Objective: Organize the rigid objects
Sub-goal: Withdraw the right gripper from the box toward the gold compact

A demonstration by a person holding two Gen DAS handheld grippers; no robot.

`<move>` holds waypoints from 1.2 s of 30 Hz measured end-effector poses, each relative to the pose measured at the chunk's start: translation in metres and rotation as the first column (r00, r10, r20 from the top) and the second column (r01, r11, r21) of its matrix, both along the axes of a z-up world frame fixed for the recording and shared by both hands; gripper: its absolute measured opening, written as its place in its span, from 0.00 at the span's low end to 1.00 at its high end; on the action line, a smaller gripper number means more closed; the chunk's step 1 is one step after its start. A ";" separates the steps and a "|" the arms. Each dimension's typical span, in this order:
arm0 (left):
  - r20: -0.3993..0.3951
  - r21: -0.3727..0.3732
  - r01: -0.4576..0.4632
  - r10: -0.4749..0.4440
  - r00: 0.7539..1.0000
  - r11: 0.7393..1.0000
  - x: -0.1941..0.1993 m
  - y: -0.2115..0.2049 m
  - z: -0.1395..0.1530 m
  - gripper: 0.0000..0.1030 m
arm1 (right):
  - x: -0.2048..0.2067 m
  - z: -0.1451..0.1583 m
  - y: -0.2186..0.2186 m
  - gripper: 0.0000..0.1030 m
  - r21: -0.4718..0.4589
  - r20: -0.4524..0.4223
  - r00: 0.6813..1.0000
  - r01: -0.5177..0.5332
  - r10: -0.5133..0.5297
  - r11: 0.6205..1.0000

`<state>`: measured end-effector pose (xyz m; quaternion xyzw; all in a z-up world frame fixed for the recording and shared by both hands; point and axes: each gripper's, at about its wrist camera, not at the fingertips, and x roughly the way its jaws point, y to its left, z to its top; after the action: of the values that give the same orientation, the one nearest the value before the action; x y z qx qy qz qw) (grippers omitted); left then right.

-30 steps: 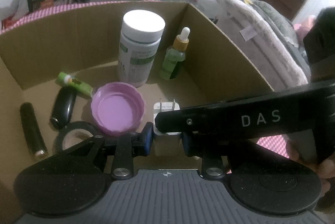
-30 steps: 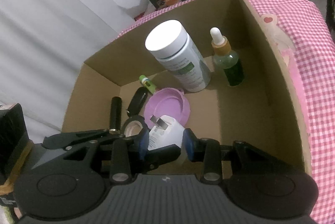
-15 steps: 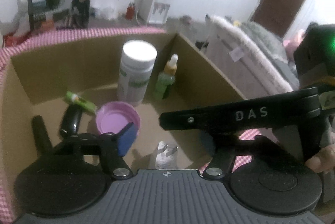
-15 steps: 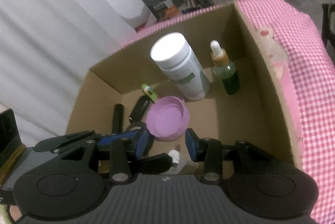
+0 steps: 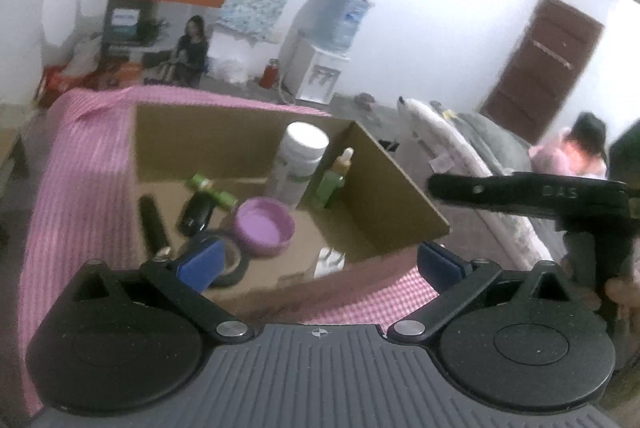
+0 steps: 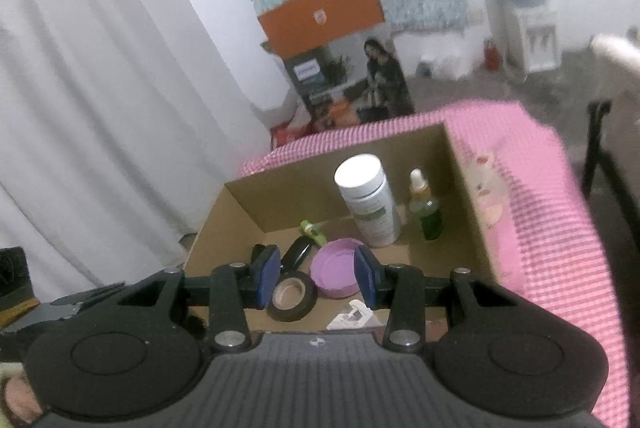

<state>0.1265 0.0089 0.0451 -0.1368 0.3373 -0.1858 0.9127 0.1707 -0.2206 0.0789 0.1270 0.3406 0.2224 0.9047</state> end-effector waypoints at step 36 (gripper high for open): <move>0.014 0.248 -0.101 0.100 0.995 0.963 -0.059 0.040 -0.061 1.00 | -0.091 -0.059 0.072 1.00 -0.193 0.085 0.996 -0.019 0.036 0.981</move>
<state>0.0677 0.0485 -0.0158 -0.0381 0.3498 -0.0956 0.9312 0.0794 -0.1490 0.0199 0.0246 0.3218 0.2066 0.9237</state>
